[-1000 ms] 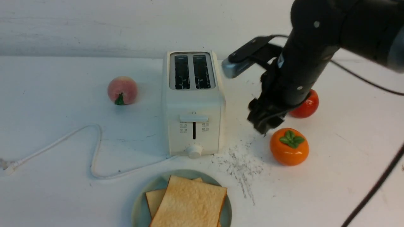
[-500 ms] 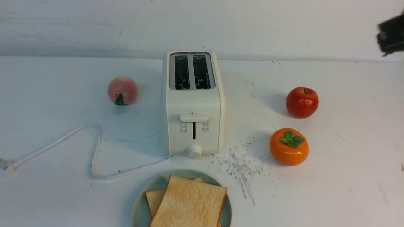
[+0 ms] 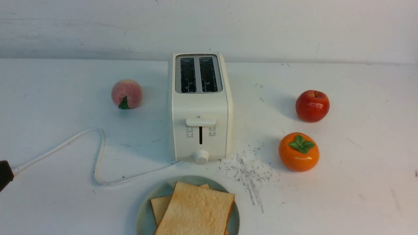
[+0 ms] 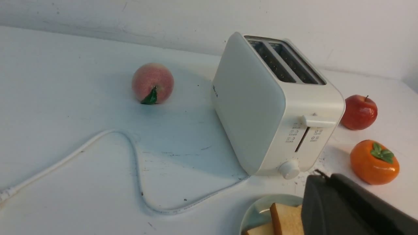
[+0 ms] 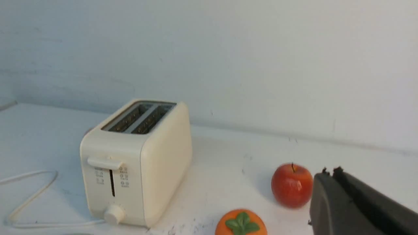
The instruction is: Take toasted bread from bread machine on white table place on plate.
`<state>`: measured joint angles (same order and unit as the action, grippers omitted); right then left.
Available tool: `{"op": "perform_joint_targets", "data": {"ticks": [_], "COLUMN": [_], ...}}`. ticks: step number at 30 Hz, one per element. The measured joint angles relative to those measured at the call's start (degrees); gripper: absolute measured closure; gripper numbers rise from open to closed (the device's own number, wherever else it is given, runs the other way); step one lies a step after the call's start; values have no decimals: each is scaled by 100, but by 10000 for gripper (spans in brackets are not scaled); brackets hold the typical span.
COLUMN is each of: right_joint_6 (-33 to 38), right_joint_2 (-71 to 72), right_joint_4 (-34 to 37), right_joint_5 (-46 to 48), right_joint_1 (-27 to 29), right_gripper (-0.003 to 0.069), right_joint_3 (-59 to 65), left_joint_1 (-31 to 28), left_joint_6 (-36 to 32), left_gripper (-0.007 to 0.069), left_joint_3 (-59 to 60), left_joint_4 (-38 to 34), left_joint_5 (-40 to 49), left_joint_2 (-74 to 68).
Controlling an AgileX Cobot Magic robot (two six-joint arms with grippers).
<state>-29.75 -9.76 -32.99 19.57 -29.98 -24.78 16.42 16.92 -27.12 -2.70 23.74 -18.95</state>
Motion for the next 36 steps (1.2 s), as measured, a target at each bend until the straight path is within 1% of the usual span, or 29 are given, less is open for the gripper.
{"op": "perform_joint_targets", "data": {"ticks": [1, 2, 3, 5, 7, 8, 13, 26, 27, 31, 36], "right_joint_6": [-55, -364, -517, -892, -1053, -1199, -1302, -1309, -1309, -1309, -1309], "right_joint_2": [165, 565, 695, 921, 972, 991, 1000, 1003, 1003, 1003, 1003], "right_joint_4": [-98, -493, -649, -1034, -1228, -1461, -2102, -3493, -3493, -3919, -4229], "right_joint_5": [-99, -474, -648, -967, -1150, -1370, -1742, -1867, -1867, -1897, -1957], "right_joint_1": [0, 0, 0, 0, 0, 0, 0, 0, 0, 0, 0], "right_gripper": [667, 667, 666, 666, 664, 664, 659, 647, 646, 642, 636], "right_joint_3": [167, 565, 690, 881, 904, 906, 906, 917, 917, 917, 917], "left_joint_1": [0, 0, 0, 0, 0, 0, 0, 0, 0, 0, 0], "left_joint_6": [0, 0, 0, 0, 0, 0, 0, 0, 0, 0, 0], "left_gripper": [638, 638, 638, 638, 638, 638, 638, 634, 634, 628, 624], "left_joint_3": [7, 47, 55, 72, 72, 72, 72, 72, 72, 72, 94], "left_joint_4": [-2, -26, -33, -39, -39, -39, -50, -56, -56, -56, -50], "left_joint_5": [-40, -238, -309, -478, -551, -645, -750, -761, -761, -761, -768], "left_joint_2": [0, 0, 0, -4, -7, -7, -7, -7, -7, -7, -7]}}
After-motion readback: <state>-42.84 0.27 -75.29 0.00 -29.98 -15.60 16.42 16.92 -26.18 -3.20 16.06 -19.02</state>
